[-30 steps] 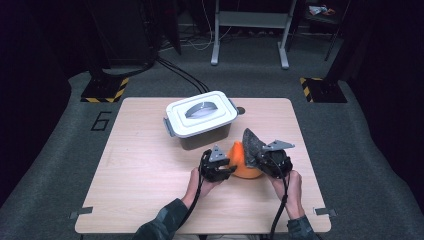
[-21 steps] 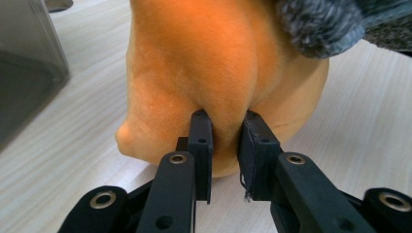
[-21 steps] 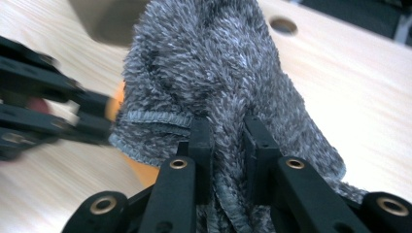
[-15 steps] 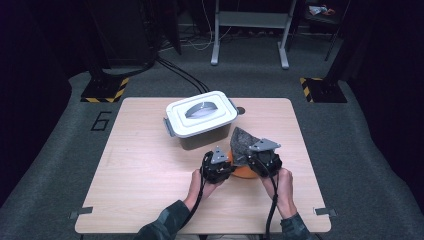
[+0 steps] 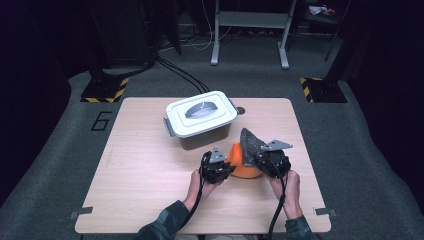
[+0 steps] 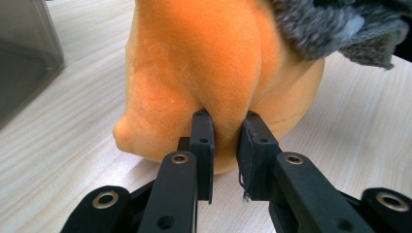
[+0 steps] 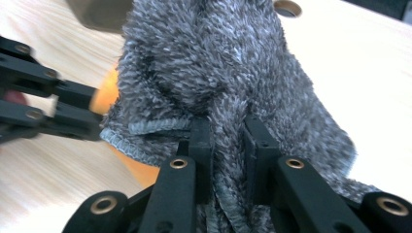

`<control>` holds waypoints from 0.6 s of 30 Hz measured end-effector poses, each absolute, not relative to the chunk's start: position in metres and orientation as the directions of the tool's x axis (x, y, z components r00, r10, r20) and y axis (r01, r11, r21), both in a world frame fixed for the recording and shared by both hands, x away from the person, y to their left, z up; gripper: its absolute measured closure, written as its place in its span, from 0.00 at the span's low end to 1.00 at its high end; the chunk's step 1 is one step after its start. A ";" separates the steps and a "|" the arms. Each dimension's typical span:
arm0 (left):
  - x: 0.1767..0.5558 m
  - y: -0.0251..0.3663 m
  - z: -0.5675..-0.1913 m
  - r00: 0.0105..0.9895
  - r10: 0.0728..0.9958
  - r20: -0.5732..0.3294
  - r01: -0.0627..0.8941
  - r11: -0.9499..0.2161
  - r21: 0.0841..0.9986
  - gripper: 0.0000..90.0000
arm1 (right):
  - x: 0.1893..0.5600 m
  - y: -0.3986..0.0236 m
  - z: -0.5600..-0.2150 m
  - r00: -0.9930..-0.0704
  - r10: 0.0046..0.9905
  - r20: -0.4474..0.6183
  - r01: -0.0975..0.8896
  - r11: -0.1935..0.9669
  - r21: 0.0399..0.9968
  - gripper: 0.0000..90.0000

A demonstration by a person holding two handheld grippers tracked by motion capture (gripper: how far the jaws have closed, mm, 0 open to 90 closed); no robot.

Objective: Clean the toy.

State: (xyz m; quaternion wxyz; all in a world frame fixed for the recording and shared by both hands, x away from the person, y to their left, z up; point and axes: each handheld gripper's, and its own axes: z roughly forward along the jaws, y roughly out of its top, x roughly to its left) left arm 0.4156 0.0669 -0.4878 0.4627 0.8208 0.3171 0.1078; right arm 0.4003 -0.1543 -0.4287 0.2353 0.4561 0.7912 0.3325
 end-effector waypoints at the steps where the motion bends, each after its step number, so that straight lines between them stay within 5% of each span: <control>1: 0.416 0.067 -0.488 0.776 0.620 -0.114 0.418 -0.371 0.829 0.87 | 0.400 -0.154 -0.429 -0.473 0.878 -0.069 0.565 0.363 0.741 0.86; 18: 0.417 0.069 -0.489 0.773 0.620 -0.132 0.432 -0.363 0.826 0.87 | 0.418 -0.196 -0.466 -0.363 0.932 0.025 0.692 0.252 0.677 0.85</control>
